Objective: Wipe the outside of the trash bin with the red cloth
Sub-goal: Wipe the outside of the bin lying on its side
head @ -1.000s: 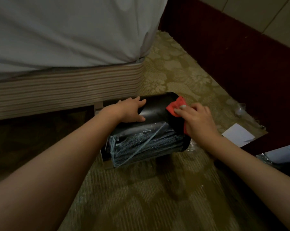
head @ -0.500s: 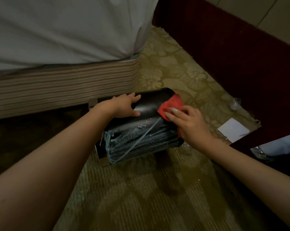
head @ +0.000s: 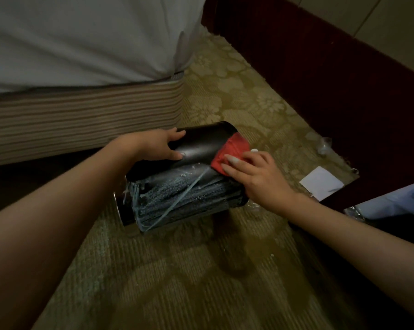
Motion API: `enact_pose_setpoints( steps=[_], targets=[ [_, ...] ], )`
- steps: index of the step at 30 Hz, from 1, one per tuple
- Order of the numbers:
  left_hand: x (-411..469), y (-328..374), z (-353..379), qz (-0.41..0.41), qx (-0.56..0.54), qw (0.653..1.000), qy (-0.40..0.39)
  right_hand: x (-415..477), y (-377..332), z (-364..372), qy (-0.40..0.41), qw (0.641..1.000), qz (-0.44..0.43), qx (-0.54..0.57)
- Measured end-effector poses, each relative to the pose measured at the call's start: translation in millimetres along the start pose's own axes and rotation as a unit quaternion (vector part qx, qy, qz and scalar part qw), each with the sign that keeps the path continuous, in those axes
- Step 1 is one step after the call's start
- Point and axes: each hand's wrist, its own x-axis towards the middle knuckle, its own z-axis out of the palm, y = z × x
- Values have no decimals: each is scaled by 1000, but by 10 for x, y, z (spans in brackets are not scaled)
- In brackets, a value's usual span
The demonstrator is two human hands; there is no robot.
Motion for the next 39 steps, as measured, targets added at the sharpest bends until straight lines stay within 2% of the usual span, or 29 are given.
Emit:
enact_pose_setpoints(
  steps=[4, 12, 17, 22, 28, 34, 39],
  targets=[
    [26, -44, -9, 4, -30, 999, 20, 388, -216, 131, 21, 1000, 4, 18],
    [-2, -62, 8, 15, -25, 999, 20, -165, 86, 85, 10, 1000, -9, 14],
    [16, -19, 26, 14, -12, 1000, 19, 351, -246, 133, 29, 998, 15, 46],
    [-19, -60, -5, 21, -22, 999, 13, 361, -141, 119, 20, 997, -31, 63],
    [-13, -57, -31, 13, -17, 1000, 6, -183, 324, -54, -53, 994, -90, -20],
    [15, -52, -23, 10, -38, 999, 21, 480, -75, 69, -4, 993, -121, 12],
    [-6, -97, -49, 11, -62, 998, 15, 83, 233, 19, -35, 991, -126, 12]
  ],
)
